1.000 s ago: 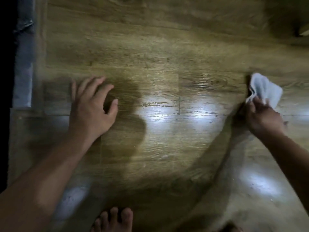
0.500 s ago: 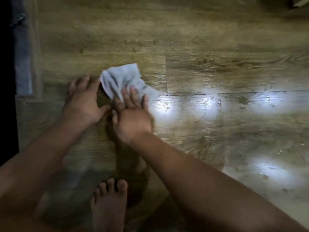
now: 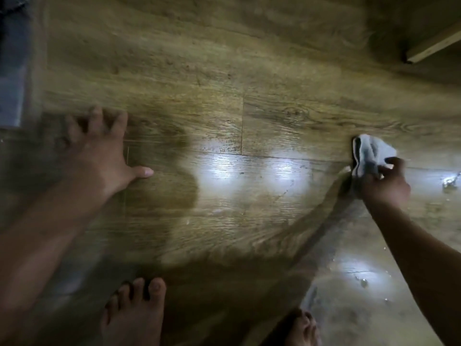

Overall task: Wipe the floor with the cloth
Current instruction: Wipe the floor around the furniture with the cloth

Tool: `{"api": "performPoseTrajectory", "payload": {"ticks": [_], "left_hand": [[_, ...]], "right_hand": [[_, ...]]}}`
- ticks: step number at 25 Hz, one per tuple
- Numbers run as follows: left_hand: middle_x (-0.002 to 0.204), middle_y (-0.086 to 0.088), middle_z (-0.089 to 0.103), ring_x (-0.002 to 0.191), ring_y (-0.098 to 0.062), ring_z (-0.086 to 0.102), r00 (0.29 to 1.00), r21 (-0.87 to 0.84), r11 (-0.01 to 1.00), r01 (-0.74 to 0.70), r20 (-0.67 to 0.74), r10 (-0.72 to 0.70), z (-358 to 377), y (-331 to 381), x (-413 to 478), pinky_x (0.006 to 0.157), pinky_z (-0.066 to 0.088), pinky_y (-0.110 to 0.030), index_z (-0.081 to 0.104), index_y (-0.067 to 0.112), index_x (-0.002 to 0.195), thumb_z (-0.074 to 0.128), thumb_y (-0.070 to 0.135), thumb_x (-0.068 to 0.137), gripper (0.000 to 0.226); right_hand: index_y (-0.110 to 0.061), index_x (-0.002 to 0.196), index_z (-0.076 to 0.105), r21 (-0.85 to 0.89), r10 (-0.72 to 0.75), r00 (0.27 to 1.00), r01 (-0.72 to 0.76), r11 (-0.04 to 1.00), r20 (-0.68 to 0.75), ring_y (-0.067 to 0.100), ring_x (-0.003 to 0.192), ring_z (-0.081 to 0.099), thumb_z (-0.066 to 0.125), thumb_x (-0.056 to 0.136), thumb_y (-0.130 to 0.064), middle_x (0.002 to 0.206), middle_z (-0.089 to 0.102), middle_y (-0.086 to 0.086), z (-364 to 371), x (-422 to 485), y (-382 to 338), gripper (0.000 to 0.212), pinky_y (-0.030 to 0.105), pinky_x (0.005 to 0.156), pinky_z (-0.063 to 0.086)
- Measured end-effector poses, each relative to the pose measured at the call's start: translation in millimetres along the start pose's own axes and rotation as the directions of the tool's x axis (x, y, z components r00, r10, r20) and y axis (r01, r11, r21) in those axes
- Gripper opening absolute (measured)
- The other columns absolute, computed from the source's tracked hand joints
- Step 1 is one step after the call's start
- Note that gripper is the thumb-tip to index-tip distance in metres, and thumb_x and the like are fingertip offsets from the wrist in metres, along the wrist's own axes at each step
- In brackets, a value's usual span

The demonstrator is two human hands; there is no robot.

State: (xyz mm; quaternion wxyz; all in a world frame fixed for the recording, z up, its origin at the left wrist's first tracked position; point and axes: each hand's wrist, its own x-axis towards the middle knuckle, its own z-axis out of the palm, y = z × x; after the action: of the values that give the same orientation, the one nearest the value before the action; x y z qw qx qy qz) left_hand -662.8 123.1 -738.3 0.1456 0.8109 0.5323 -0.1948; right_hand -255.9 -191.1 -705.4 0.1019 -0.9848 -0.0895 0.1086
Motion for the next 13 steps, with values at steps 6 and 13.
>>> {"api": "performPoseTrajectory", "payload": {"ticks": [6, 13], "left_hand": [[0.166, 0.0, -0.011, 0.148, -0.05, 0.004, 0.993, -0.02, 0.999, -0.026, 0.115, 0.028, -8, -10, 6, 0.11, 0.028, -0.069, -0.003, 0.046, 0.153, 0.087, 0.069, 0.046, 0.142], [0.164, -0.017, -0.008, 0.145, -0.056, 0.003, 1.0, -0.139, 0.99, -0.013, -0.022, 0.01, -4, 8, 4, 0.108, 0.026, -0.071, -0.023, 0.046, 0.146, 0.092, 0.036, 0.061, 0.143]], "right_hand": [[-0.019, 0.123, 0.061, 0.002, 0.034, 0.999, -0.034, 0.999, -0.02, 0.04, 0.114, 0.055, 0.048, 0.091, -0.021, 0.121, 0.064, 0.02, 32, -16, -49, 0.036, 0.038, 0.096, 0.043], [-0.001, 0.14, 0.044, 0.178, -0.74, 0.577, 0.734, 0.655, 0.346, 0.033, 0.144, 0.025, 0.038, 0.088, -0.024, 0.147, 0.043, 0.019, 117, -212, -231, 0.058, 0.035, 0.121, 0.011]]}}
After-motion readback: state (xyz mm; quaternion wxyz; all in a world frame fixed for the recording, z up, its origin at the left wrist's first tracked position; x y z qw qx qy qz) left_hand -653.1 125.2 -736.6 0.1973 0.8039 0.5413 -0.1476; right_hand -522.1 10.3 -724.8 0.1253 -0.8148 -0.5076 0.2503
